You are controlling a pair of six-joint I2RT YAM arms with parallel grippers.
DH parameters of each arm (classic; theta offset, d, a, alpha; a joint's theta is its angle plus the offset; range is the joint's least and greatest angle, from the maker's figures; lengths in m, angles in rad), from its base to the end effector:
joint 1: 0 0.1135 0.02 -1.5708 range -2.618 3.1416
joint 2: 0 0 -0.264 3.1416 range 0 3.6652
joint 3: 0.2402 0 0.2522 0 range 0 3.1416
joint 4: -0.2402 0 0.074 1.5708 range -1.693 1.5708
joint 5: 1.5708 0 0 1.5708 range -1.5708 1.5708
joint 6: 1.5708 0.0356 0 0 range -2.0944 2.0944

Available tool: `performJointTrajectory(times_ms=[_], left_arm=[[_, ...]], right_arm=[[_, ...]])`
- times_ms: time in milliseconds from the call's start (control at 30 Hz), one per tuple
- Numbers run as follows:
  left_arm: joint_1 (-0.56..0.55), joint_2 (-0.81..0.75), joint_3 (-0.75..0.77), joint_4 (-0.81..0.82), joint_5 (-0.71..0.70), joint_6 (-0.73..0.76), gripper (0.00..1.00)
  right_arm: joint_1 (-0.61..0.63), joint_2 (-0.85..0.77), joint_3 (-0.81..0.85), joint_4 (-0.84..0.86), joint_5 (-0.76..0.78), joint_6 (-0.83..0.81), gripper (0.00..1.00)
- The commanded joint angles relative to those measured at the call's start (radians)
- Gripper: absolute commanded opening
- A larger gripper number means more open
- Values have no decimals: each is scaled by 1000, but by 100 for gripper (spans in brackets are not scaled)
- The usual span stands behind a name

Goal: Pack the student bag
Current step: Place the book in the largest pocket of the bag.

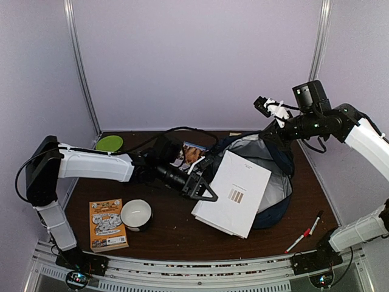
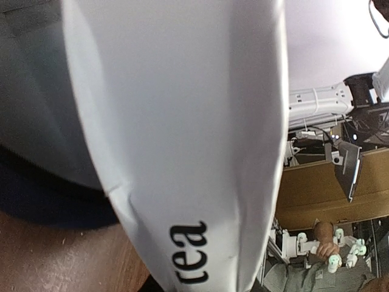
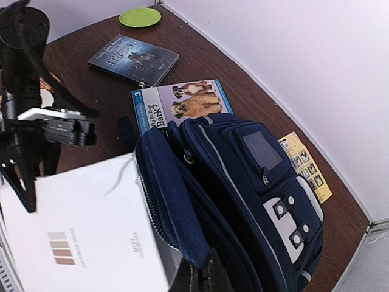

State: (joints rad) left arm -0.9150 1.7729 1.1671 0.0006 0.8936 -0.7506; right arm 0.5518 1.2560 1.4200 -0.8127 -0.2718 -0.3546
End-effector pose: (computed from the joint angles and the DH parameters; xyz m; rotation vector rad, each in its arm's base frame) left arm 0.2144 -0.3242 0.2272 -0.8334 -2.4469 1.7804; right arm 0.2134 0.1426 0.3983 -1.1062 1.9275 0.4101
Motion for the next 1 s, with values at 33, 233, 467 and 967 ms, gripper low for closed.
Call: performJointTrajectory(times_ms=[33, 233, 467, 967], left_arm=[[-4, 129, 99, 250, -26, -205, 25], [-3, 273, 191, 306, -78, -341, 25], [15, 408, 251, 465, -125, -548, 27], [90, 706, 690, 269, -97, -511, 36]], right_arm=[[0, -30, 48, 105, -82, 49, 0], [4, -28, 46, 122, -154, 46, 0], [20, -74, -3, 127, -259, 35, 0], [91, -130, -77, 60, -353, -62, 0]])
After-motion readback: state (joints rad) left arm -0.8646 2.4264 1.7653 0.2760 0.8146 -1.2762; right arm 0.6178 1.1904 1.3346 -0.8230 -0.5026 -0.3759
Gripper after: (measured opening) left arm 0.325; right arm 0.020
